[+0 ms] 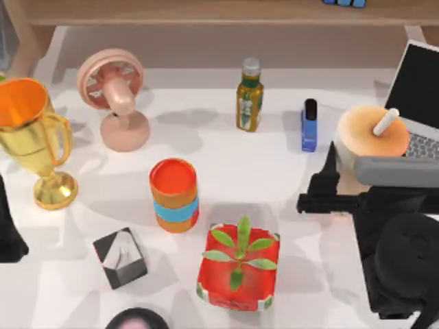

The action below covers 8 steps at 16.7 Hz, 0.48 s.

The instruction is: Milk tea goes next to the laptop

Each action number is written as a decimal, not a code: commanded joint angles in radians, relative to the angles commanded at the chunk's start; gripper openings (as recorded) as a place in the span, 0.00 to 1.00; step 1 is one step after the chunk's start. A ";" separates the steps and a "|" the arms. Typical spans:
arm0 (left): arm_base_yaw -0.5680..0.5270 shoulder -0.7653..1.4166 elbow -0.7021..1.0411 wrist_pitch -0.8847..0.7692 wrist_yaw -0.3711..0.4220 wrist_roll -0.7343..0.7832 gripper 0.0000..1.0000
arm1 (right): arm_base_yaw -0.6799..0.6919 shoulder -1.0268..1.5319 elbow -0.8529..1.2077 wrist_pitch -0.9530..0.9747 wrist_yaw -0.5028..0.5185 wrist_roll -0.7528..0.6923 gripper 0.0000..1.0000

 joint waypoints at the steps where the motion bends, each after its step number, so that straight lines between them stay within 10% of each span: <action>1: 0.000 0.000 0.000 0.000 0.000 0.000 1.00 | -0.040 -0.013 0.022 0.005 -0.032 -0.017 0.00; 8: 0.000 0.000 0.000 0.000 0.000 0.000 1.00 | -0.498 -0.086 0.179 0.032 -0.407 -0.184 0.00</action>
